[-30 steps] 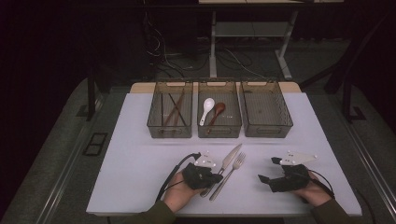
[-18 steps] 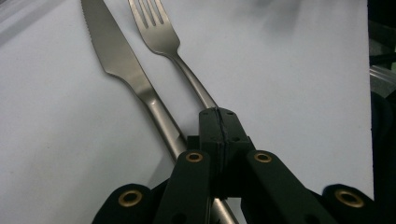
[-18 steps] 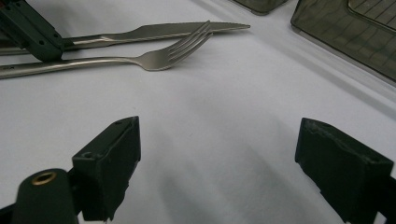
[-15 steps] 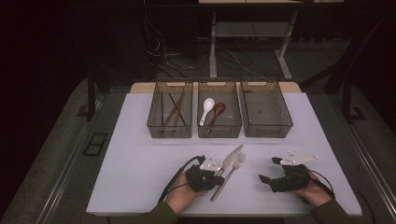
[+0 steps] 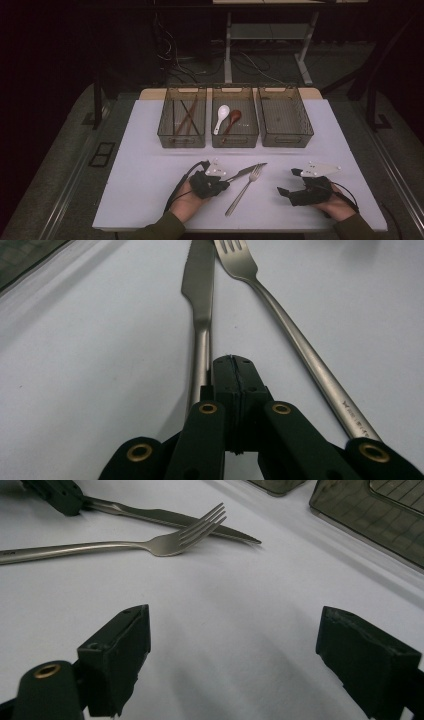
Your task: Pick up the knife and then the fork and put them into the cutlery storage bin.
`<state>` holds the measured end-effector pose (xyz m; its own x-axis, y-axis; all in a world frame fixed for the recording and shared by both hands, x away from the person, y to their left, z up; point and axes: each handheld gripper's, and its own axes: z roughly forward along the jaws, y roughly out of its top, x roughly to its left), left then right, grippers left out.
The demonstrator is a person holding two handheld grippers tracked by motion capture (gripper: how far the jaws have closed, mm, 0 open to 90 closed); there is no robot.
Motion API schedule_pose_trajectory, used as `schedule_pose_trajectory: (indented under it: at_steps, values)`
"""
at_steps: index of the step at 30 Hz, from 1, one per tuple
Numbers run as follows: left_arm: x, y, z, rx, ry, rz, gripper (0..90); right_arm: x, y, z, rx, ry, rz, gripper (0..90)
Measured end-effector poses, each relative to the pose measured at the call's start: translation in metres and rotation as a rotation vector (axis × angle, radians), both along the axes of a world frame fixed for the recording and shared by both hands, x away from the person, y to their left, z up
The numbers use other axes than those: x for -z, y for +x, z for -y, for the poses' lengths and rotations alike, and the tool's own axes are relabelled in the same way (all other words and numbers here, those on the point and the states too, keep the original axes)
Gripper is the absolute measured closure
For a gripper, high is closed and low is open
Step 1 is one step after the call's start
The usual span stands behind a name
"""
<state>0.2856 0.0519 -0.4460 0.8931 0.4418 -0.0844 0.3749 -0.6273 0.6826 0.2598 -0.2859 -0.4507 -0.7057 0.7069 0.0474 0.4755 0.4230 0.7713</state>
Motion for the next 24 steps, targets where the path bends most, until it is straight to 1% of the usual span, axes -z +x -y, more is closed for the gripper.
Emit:
schedule_pose_trajectory:
  at_steps: [1,2,4,5,7,8,10,11,13,15,16,17,18,19,21,23,24]
  values:
    - [0.000,0.000,0.000,-0.002,-0.004,-0.005,89.4,0.000,0.000,0.000,0.000,0.000,0.000,14.0]
    - [-0.001,0.001,-0.001,0.006,0.000,-0.008,89.3,0.000,0.000,0.000,-0.001,0.000,-0.001,14.0]
    - [-0.002,0.003,-0.003,0.012,-0.019,-0.024,89.0,0.000,0.000,0.000,0.000,0.001,-0.001,13.9]
    - [-0.004,0.003,-0.004,0.009,-0.036,-0.030,87.1,0.000,0.000,0.000,-0.001,0.000,-0.001,14.0]
    - [-0.009,0.007,-0.007,0.022,-0.039,-0.036,83.6,0.000,0.000,0.000,0.001,0.000,-0.003,14.0]
    - [-0.011,0.008,-0.007,0.018,-0.053,-0.040,82.3,0.000,0.000,0.000,0.000,0.000,-0.002,14.0]
    - [-0.017,0.013,-0.008,0.030,-0.051,-0.062,81.1,0.001,0.000,-0.001,0.000,-0.001,-0.003,13.9]
    - [-0.019,0.015,-0.007,0.025,-0.048,-0.064,80.1,0.001,0.001,-0.001,-0.001,-0.003,-0.003,14.0]
    - [-0.022,0.021,-0.005,0.027,-0.020,-0.066,76.5,0.001,0.001,-0.001,-0.002,-0.004,-0.004,13.9]
    - [-0.022,0.025,-0.002,0.019,-0.004,-0.069,73.7,0.001,0.001,-0.001,-0.004,-0.005,-0.004,14.0]
    - [-0.022,0.028,0.000,0.028,0.014,-0.080,71.9,0.001,0.001,-0.001,-0.004,-0.006,-0.004,13.9]
    - [-0.020,0.030,0.003,0.029,0.018,-0.088,70.7,0.001,0.001,-0.001,-0.004,-0.006,-0.004,14.0]
    - [-0.020,0.033,0.004,0.042,0.041,-0.099,69.3,0.001,0.001,-0.001,-0.003,-0.006,-0.007,14.0]
    - [-0.018,0.033,0.007,0.040,0.046,-0.109,68.7,0.001,0.001,-0.001,-0.003,-0.006,-0.007,13.9]
    - [-0.017,0.035,0.011,0.061,0.088,-0.108,68.3,0.001,0.001,-0.001,-0.002,-0.006,-0.008,14.0]
    - [-0.016,0.035,0.015,0.061,0.088,-0.110,68.2,0.001,0.001,-0.001,-0.002,-0.004,-0.007,14.0]
    - [-0.016,0.035,0.016,0.069,0.097,-0.104,68.2,0.001,0.001,-0.001,-0.003,-0.004,-0.006,13.9]
